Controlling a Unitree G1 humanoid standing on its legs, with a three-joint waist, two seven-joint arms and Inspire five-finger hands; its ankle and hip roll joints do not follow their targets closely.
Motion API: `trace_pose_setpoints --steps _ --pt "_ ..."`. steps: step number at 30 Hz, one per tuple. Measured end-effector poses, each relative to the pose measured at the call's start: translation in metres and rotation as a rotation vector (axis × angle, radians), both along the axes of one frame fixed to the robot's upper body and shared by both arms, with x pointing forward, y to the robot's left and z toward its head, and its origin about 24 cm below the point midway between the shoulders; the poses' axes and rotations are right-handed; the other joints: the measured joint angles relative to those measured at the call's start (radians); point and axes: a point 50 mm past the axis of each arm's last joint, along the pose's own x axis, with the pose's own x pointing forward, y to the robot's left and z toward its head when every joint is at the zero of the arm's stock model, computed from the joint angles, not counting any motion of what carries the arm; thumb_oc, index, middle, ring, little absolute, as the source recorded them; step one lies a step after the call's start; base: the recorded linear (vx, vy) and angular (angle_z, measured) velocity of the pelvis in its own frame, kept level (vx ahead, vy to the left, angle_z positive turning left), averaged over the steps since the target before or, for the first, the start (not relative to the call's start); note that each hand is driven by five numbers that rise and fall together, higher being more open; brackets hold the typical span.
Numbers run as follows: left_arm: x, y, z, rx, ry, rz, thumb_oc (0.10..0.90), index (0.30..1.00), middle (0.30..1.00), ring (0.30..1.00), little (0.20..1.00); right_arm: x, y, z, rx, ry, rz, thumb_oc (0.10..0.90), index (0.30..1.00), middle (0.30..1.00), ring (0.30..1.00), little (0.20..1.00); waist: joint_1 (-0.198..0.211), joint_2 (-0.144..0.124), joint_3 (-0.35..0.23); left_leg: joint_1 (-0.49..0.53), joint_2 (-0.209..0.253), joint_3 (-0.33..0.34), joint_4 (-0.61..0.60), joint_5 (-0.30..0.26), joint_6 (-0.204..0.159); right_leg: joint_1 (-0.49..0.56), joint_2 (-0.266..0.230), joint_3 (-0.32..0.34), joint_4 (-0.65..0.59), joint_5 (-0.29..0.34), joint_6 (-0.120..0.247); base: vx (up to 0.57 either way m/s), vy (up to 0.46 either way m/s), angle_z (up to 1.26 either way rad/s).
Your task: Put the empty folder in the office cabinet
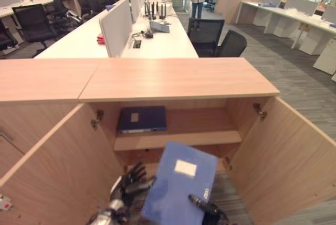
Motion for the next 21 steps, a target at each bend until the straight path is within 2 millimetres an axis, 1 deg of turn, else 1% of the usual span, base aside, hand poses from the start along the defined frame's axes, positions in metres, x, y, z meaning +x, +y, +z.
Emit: trace_pose_setpoints --steps 1,3,7,8,10,11,13,14,15,17,18,19,20,21 --pt "-0.011 0.001 -0.007 -0.003 0.044 0.044 0.800 0.900 0.900 0.900 0.900 0.000 -0.001 0.000 -0.003 0.003 -0.022 0.400 0.300 0.300 0.300 0.300 0.003 0.000 0.001 -0.001 0.001 -0.001 0.000 0.000 0.000 0.001 0.001 -0.001 0.000 -0.001 0.001 0.01 -0.027 0.06" --pt "-0.024 0.001 -0.018 -0.004 0.114 0.125 0.800 0.900 0.900 0.900 0.900 0.000 -0.004 -0.002 -0.012 0.015 -0.066 0.400 0.300 0.300 0.300 0.300 0.005 0.001 0.002 -0.001 0.001 -0.006 0.000 0.000 0.000 0.003 0.000 -0.006 0.000 -0.002 0.002 0.01 -0.018 0.06" --pt "-0.037 0.000 -0.028 -0.014 0.180 0.172 0.800 0.900 0.900 0.900 0.900 0.001 -0.011 -0.006 -0.034 0.070 -0.150 0.400 0.300 0.300 0.300 0.300 0.015 0.000 0.014 -0.016 0.001 -0.023 0.001 -0.001 0.004 0.002 -0.004 -0.023 0.000 -0.005 0.001 0.01 -0.049 0.14" --pt "-0.039 -0.003 -0.039 -0.037 0.243 0.221 0.800 0.900 0.900 0.900 0.900 0.003 -0.014 -0.008 -0.044 0.097 -0.188 0.400 0.300 0.300 0.300 0.300 0.017 0.004 0.019 -0.026 0.001 -0.028 0.004 -0.009 0.001 -0.001 -0.005 -0.027 0.000 -0.005 0.001 0.02 -0.064 0.12" --pt "-0.050 -0.004 -0.048 -0.036 0.332 0.230 0.800 0.900 0.900 0.900 0.900 0.002 -0.012 -0.009 -0.037 0.112 -0.214 0.400 0.300 0.300 0.300 0.300 0.012 0.003 0.019 -0.036 0.002 -0.045 0.007 -0.009 0.000 -0.002 -0.005 -0.046 0.000 -0.007 -0.001 0.02 -0.048 0.21" --pt "-0.061 -0.008 -0.052 -0.048 0.386 0.237 0.800 0.900 0.900 0.900 0.900 0.001 -0.013 -0.010 -0.036 0.118 -0.235 0.400 0.300 0.300 0.300 0.300 0.008 0.003 0.021 -0.036 0.005 -0.050 0.006 -0.008 -0.002 -0.002 -0.001 -0.050 0.000 -0.012 -0.003 0.05 -0.067 0.17" --pt "-0.077 -0.008 -0.057 -0.060 0.453 0.268 0.800 0.900 0.900 0.900 0.900 0.001 -0.014 -0.010 -0.029 0.122 -0.260 0.400 0.300 0.300 0.300 0.300 0.009 0.003 0.023 -0.036 0.012 -0.055 0.006 -0.003 -0.002 -0.001 0.005 -0.055 0.000 -0.018 -0.007 0.05 -0.066 0.10" --pt "-0.089 -0.007 -0.060 -0.060 0.505 0.286 0.800 0.900 0.900 0.900 0.900 0.002 -0.013 -0.010 -0.024 0.123 -0.270 0.400 0.300 0.300 0.300 0.300 0.009 0.004 0.025 -0.036 0.017 -0.059 0.006 0.001 -0.008 0.000 0.008 -0.060 0.000 -0.020 -0.007 0.04 -0.038 0.13" --pt "-0.097 -0.006 -0.063 -0.066 0.566 0.323 0.800 0.900 0.900 0.900 0.900 0.003 -0.013 -0.010 -0.020 0.119 -0.286 0.400 0.300 0.300 0.300 0.300 0.008 0.005 0.025 -0.037 0.019 -0.064 0.008 0.000 -0.013 0.000 0.012 -0.066 0.000 -0.025 -0.011 0.03 -0.054 0.11" --pt "-0.104 -0.003 -0.063 -0.052 0.597 0.315 0.800 0.900 0.900 0.900 0.900 0.007 -0.013 -0.008 -0.013 0.109 -0.300 0.400 0.300 0.300 0.300 0.300 0.006 0.007 0.027 -0.037 0.025 -0.065 0.009 0.000 -0.015 -0.001 0.016 -0.068 0.000 -0.027 -0.013 -0.02 -0.033 0.04" --pt "-0.109 -0.002 -0.063 -0.027 0.625 0.275 0.800 0.900 0.900 0.900 0.900 0.015 -0.014 -0.006 -0.017 0.083 -0.310 0.400 0.300 0.300 0.300 0.300 0.011 0.009 0.038 -0.064 0.025 -0.064 0.061 -0.021 -0.019 -0.005 0.018 -0.068 0.000 -0.030 -0.016 -0.05 -0.021 -0.03" --pt "-0.110 -0.001 -0.063 -0.017 0.633 0.262 0.800 0.900 0.900 0.900 0.900 0.018 -0.014 -0.005 -0.017 0.074 -0.315 0.400 0.300 0.300 0.300 0.300 0.014 0.009 0.039 -0.071 0.025 -0.063 0.075 -0.028 -0.019 -0.005 0.019 -0.066 0.000 -0.029 -0.017 -0.05 -0.024 -0.01" --pt "-0.113 -0.001 -0.063 -0.011 0.648 0.251 0.800 0.900 0.900 0.900 0.900 0.022 -0.017 -0.003 -0.023 0.060 -0.322 0.400 0.300 0.300 0.300 0.300 0.020 0.017 0.044 -0.088 0.026 -0.062 0.101 -0.035 -0.022 -0.009 0.020 -0.067 0.001 -0.030 -0.018 0.00 0.000 0.00" --pt "-0.113 -0.001 -0.063 -0.009 0.652 0.242 0.800 0.900 0.900 0.900 0.900 0.028 -0.019 -0.001 -0.026 0.043 -0.329 0.400 0.300 0.300 0.300 0.300 0.025 0.019 0.048 -0.116 0.025 -0.062 0.148 -0.050 -0.027 -0.019 0.019 -0.068 0.000 -0.030 -0.019 0.01 0.018 0.04"
